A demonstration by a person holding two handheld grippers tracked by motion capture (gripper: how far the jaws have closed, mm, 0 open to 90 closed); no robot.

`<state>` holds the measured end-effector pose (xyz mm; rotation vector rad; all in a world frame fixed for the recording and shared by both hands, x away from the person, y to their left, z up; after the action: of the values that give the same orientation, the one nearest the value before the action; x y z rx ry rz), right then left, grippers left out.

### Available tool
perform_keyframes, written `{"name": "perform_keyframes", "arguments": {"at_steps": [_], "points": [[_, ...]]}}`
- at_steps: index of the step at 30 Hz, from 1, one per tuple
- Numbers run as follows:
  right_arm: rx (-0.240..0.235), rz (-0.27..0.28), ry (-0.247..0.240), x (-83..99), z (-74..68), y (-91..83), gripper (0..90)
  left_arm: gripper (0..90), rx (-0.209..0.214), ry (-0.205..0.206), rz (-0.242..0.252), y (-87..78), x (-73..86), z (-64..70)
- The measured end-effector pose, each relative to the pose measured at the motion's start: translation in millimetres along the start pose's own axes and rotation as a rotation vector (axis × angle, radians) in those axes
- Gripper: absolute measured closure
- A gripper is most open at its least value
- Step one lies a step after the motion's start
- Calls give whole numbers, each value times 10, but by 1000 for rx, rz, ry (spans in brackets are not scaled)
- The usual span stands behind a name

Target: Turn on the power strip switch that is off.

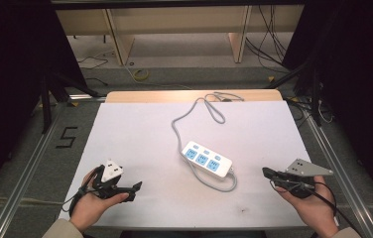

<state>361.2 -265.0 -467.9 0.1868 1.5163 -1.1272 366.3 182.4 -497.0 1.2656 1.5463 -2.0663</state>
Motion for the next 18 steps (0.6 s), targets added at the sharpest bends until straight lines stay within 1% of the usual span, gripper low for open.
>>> {"name": "perform_keyframes", "arguments": {"at_steps": [7,9,18], "points": [[-2,-21,-20,-48,-3,36,900,145,1,3,1,3,0,-1],[-4,-27,-15,-62,-7,43,900,145,-1,4,-1,5,2,-1],[-16,-34,-25,-136,-30,94,900,145,1,4,-4,9,6,0]]}}
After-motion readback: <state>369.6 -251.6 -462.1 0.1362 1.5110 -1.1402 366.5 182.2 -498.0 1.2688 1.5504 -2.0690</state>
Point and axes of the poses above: each handheld gripper's, and its own axes: y roughly forward along the jaws, x roughly out of its underside, z roughly to its right, the point moved 7 cm from there along y, roughly forward along the jaws, and after that the axes turned 8 degrees about -y, right-handed, at the moved point
